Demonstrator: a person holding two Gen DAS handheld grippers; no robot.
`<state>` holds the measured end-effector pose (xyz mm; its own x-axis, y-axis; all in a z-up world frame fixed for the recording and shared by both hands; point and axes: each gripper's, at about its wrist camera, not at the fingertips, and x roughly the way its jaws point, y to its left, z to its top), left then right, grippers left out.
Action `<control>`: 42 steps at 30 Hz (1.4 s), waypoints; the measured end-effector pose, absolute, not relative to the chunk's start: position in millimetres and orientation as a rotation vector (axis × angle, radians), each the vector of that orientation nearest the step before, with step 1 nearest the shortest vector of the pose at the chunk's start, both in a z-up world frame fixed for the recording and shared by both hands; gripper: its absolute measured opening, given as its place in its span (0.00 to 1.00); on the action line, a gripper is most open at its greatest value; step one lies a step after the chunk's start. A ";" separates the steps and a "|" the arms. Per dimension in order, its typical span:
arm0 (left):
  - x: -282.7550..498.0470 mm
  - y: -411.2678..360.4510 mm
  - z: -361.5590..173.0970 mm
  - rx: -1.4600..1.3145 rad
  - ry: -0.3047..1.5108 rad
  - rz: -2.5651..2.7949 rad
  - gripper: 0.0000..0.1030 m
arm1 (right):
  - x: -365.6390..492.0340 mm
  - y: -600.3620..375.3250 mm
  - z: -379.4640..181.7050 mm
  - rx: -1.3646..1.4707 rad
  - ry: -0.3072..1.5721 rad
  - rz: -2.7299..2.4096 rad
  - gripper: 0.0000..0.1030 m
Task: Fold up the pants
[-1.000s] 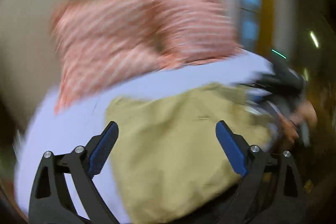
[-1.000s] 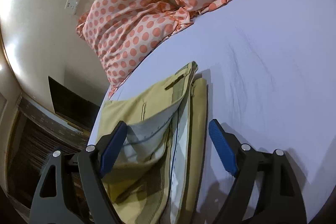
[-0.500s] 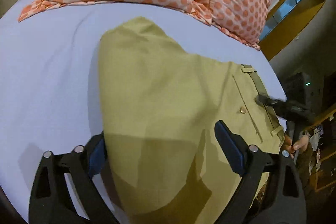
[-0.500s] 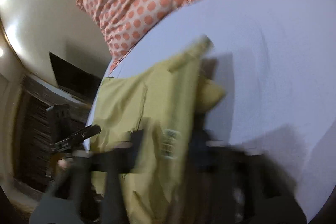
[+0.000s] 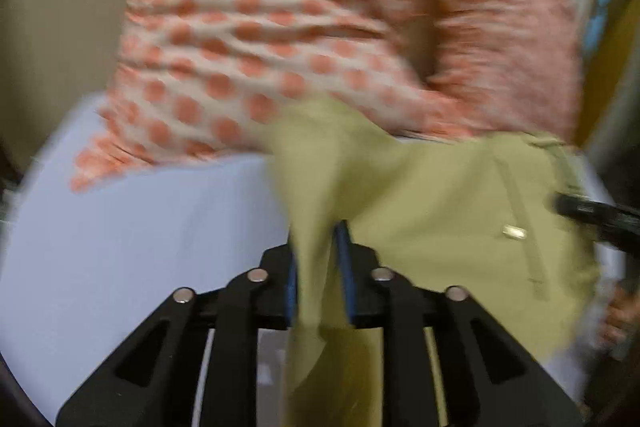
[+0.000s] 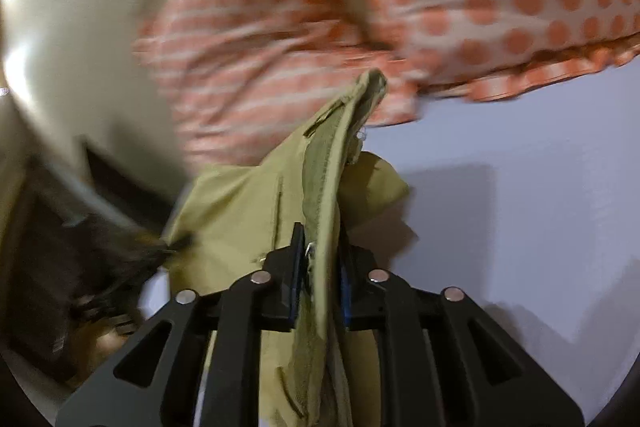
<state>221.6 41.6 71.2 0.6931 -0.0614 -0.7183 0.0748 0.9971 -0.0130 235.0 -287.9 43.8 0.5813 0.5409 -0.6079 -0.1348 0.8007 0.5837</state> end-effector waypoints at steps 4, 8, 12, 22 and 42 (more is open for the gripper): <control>195.3 56.5 81.8 0.108 0.745 0.127 0.68 | 204.8 -295.7 59.2 0.227 0.788 0.049 0.39; 116.4 63.5 98.7 0.129 0.677 0.141 0.98 | 126.5 -293.3 83.5 0.206 0.650 0.041 0.96; 50.6 47.5 79.4 0.045 0.773 -0.051 0.98 | 67.6 -253.0 79.1 0.180 0.675 0.167 0.99; 37.6 18.4 23.0 0.094 0.916 -0.057 0.98 | 46.1 -172.9 18.8 0.017 0.867 0.114 0.99; 29.3 22.7 13.4 0.047 0.888 -0.070 0.98 | 33.1 -168.6 10.5 0.006 0.835 0.071 0.99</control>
<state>29.3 22.7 13.4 0.6286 -0.0417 -0.7766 0.0811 0.9966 0.0121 33.1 -168.6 10.5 0.6686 0.0658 -0.7407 -0.0608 0.9976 0.0338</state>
